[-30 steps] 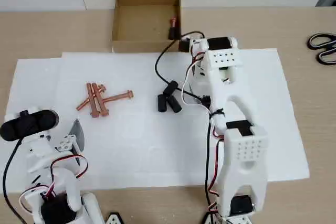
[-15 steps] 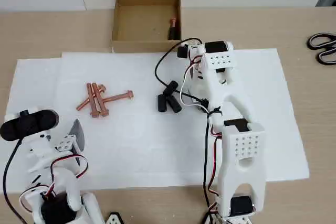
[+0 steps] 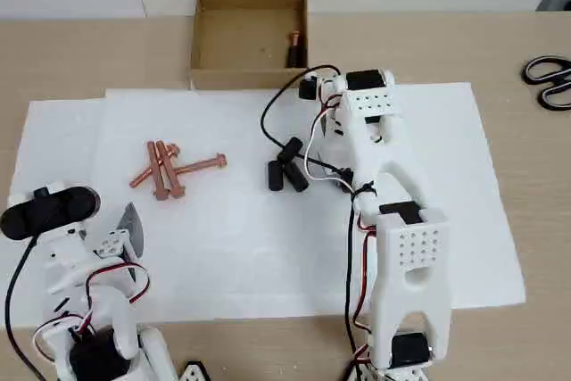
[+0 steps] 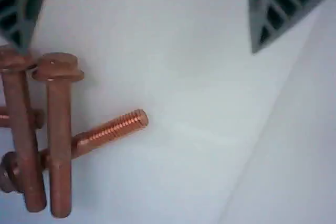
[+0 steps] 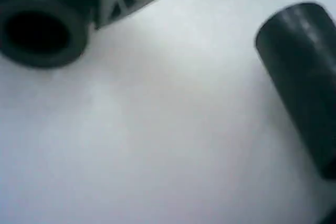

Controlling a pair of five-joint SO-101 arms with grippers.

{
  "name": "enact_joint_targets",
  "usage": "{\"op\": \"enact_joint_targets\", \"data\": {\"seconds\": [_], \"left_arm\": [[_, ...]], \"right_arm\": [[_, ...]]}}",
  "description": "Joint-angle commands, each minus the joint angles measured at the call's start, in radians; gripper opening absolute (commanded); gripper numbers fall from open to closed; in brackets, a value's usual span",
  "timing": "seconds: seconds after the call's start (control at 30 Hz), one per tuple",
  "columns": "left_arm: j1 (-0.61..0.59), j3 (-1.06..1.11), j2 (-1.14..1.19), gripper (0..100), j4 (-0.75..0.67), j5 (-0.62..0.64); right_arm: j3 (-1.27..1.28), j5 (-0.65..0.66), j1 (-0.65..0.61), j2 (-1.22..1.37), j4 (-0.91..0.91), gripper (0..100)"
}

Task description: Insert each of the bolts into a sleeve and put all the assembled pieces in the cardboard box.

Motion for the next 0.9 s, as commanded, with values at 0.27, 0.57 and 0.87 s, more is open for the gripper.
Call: {"op": "enact_joint_targets", "data": {"seconds": [0.27,0.57,0.87], "left_arm": [[0.000,-0.027,-0.003,25,0.000,-0.006],[0.000,-0.036,-0.003,25,-0.002,-0.006],[0.002,-0.283,0.236,26,0.003,-0.006]], "right_arm": [[-0.015,0.006,0.007,0.001,0.015,10.2],[-0.017,0.005,0.007,-0.001,0.013,0.5],[-0.017,0.009,0.012,-0.189,0.050,0.5]]}}
